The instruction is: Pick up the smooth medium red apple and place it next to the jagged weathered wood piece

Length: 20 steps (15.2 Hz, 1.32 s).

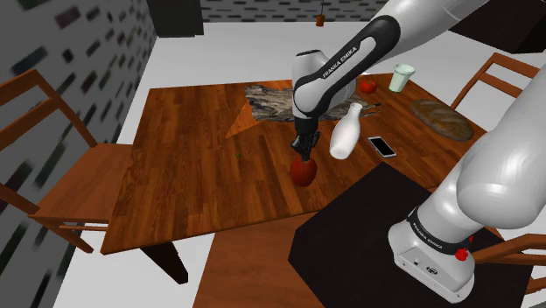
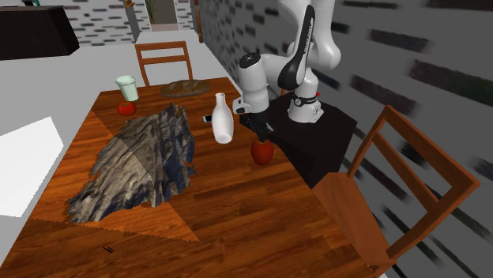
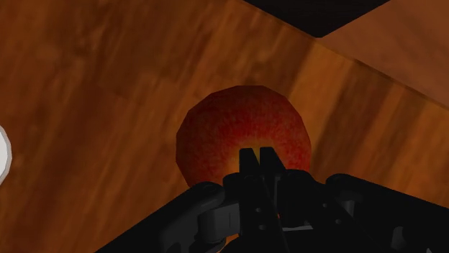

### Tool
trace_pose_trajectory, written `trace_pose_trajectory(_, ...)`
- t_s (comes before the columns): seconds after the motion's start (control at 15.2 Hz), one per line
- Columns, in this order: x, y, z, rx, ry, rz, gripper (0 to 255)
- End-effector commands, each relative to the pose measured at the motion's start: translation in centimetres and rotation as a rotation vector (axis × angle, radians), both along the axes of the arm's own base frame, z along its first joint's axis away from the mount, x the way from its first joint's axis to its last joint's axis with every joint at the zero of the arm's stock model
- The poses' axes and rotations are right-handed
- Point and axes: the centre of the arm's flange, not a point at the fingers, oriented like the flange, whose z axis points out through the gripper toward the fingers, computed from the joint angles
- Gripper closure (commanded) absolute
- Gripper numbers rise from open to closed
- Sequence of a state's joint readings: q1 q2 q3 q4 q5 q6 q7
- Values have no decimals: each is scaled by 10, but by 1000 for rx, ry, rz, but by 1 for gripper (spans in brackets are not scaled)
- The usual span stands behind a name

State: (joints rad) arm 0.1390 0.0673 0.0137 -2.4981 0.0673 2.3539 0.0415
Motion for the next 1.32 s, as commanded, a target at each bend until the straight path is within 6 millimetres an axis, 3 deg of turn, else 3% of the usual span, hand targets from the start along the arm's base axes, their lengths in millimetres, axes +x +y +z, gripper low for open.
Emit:
trace_pose_trajectory(0.0, 0, 0, 0, 0, 0, 0, 255)
trace_pose_trajectory(0.26, 0, 0, 0, 0, 0, 0, 255)
trace_pose_trajectory(1.25, 0, 0, 79, 0, 0, 0, 255)
